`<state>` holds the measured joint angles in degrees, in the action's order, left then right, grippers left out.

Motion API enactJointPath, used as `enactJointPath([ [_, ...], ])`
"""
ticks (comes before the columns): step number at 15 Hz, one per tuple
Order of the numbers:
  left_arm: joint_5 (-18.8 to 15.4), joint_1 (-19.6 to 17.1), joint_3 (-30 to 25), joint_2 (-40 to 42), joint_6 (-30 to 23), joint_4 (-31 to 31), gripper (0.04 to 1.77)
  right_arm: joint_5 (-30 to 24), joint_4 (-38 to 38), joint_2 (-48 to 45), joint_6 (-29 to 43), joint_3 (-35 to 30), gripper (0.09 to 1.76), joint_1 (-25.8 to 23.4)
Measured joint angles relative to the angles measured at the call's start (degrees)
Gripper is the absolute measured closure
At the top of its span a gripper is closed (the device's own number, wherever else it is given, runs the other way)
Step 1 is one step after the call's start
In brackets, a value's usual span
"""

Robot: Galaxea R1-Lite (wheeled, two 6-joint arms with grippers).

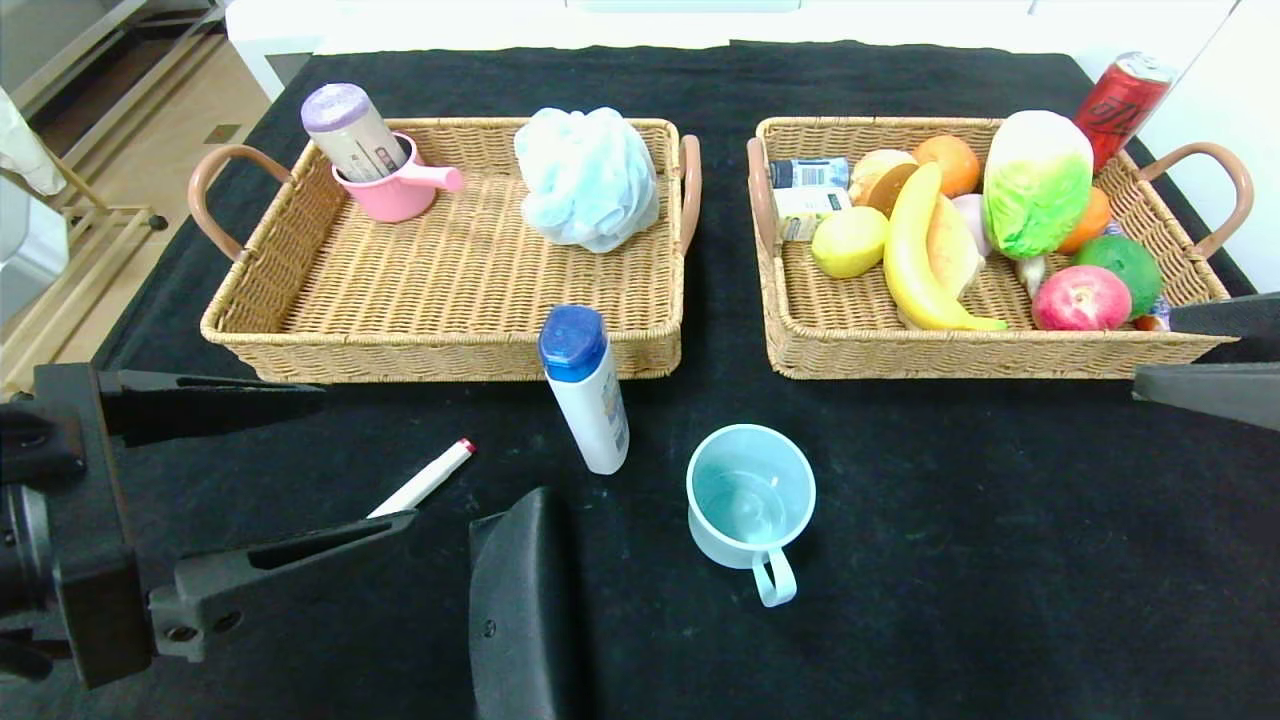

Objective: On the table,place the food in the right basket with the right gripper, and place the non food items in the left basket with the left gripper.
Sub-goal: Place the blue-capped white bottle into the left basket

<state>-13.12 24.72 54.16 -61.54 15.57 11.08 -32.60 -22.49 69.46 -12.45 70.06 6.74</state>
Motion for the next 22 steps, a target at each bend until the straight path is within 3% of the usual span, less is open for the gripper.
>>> enactJointPath([
  [6, 1.4, 1.0, 0.3, -1.0, -0.3, 0.0, 0.09, 0.2, -0.1, -0.6, -0.1, -1.3, 0.15, -0.8],
  [8, 6.4, 3.4, 0.6, -2.2, -0.5, 0.0, 0.09, 0.2, 0.0, -0.6, -0.1, -1.8, 0.15, -0.7],
  [11, 18.8, 9.8, 1.0, -5.4, -1.4, -0.1, 0.09, 0.2, 0.1, -0.6, -0.1, -1.9, 0.15, -0.8],
  [12, 21.0, 11.8, 1.3, -6.7, -2.6, -0.3, 0.09, 0.2, 0.1, -0.6, -0.1, -1.9, 0.15, -0.8],
  [14, 23.5, 15.0, 1.3, -9.0, -6.4, -3.8, 0.09, 0.2, 0.1, -0.5, -0.1, -1.9, 0.15, -0.8],
  [18, 29.1, 17.9, -1.2, -13.1, -10.2, -13.4, 0.09, 0.2, 0.1, -0.6, -0.2, -2.0, 0.15, -1.3],
  [22, 30.4, 19.3, -3.6, -16.3, -10.9, -17.9, 0.09, 0.2, 0.2, -0.7, -0.2, -2.0, 0.15, -1.5],
])
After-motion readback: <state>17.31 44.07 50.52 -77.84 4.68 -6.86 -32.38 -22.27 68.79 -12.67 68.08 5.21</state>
